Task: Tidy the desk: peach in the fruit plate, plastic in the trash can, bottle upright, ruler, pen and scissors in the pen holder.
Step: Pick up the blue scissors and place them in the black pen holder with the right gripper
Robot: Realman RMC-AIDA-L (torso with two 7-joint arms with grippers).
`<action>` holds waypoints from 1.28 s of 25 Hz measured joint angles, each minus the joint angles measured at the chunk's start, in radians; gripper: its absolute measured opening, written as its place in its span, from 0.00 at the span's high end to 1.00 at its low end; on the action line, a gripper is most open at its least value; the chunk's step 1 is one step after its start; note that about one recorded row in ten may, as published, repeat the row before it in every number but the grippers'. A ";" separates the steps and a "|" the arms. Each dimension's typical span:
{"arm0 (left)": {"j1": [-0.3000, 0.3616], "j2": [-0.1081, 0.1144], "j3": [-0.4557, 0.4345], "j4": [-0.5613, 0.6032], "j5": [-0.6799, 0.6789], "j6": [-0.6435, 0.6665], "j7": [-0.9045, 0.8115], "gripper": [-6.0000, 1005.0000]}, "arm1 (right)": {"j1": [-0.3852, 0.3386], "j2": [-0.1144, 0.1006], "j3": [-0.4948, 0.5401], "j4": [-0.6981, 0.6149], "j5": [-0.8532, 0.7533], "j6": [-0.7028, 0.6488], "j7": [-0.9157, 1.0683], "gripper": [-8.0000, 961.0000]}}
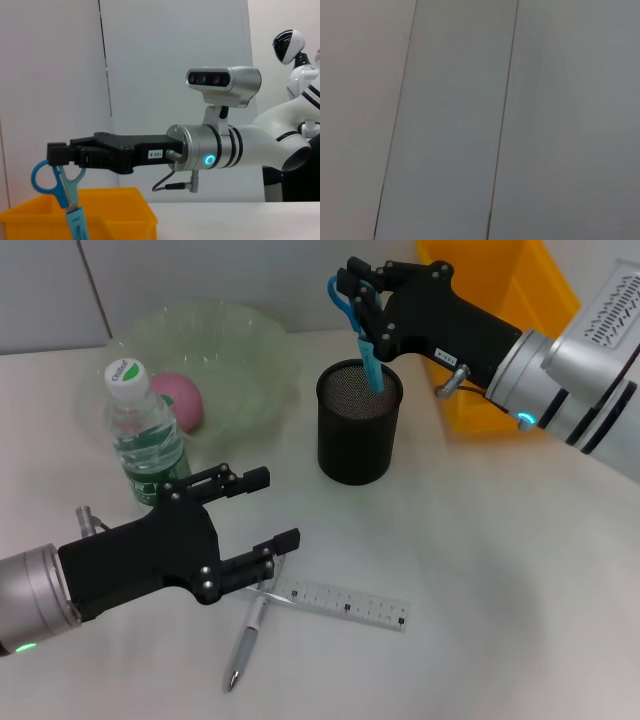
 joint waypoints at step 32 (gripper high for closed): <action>-0.044 0.001 -0.002 -0.001 0.016 -0.010 -0.119 0.43 | 0.004 -0.001 -0.032 0.016 -0.005 0.052 0.010 0.83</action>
